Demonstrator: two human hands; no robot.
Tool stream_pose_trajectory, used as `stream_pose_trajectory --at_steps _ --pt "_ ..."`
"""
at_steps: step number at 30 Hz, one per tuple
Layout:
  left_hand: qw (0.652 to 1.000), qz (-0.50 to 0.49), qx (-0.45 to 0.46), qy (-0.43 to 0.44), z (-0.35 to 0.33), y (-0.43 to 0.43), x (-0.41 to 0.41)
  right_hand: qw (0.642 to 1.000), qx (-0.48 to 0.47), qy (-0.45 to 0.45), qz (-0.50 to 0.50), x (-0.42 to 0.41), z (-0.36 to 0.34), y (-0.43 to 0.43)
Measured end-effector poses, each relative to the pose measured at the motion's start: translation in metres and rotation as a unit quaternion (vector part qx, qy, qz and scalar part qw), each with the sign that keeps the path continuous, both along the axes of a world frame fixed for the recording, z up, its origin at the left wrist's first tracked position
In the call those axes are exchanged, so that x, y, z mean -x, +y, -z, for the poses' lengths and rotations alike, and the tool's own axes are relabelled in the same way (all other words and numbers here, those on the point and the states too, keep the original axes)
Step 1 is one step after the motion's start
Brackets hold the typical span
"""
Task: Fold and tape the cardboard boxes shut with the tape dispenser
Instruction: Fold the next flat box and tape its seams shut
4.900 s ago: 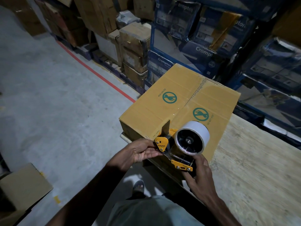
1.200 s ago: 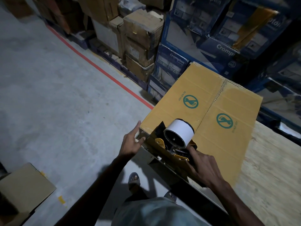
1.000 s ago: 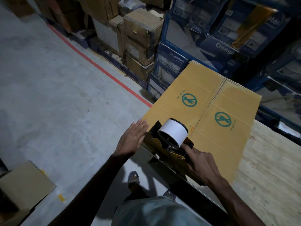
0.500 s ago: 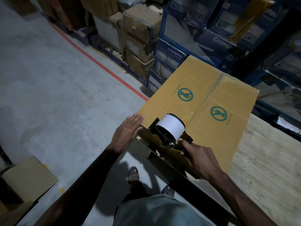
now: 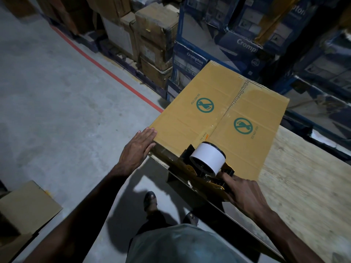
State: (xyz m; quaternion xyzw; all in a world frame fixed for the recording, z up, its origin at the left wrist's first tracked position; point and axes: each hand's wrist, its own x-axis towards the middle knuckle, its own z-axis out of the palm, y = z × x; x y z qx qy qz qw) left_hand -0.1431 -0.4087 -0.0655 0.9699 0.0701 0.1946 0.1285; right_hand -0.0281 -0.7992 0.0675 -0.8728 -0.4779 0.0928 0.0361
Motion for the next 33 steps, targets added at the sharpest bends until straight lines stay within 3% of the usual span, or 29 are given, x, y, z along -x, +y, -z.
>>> stream_pose_trajectory --at_steps 4,8,10,16,33 --pt "0.998 -0.024 -0.041 0.027 -0.001 -0.014 0.001 0.999 -0.034 -0.003 -0.01 -0.003 0.001 -0.001" --pt "0.992 0.059 -0.103 0.043 0.0 -0.071 -0.004 0.999 -0.046 0.005 -0.001 -0.004 0.005 -0.002" --pt "0.991 0.099 -0.075 0.057 0.001 -0.103 -0.009 0.999 -0.051 0.008 -0.001 -0.005 0.007 -0.004" --pt "0.997 0.075 -0.008 0.031 -0.01 -0.117 -0.012 0.996 -0.075 0.039 -0.027 -0.011 0.007 -0.007" --pt "0.996 0.087 0.021 0.004 -0.019 -0.123 -0.01 1.0 -0.029 -0.01 -0.009 -0.013 0.0 -0.135"
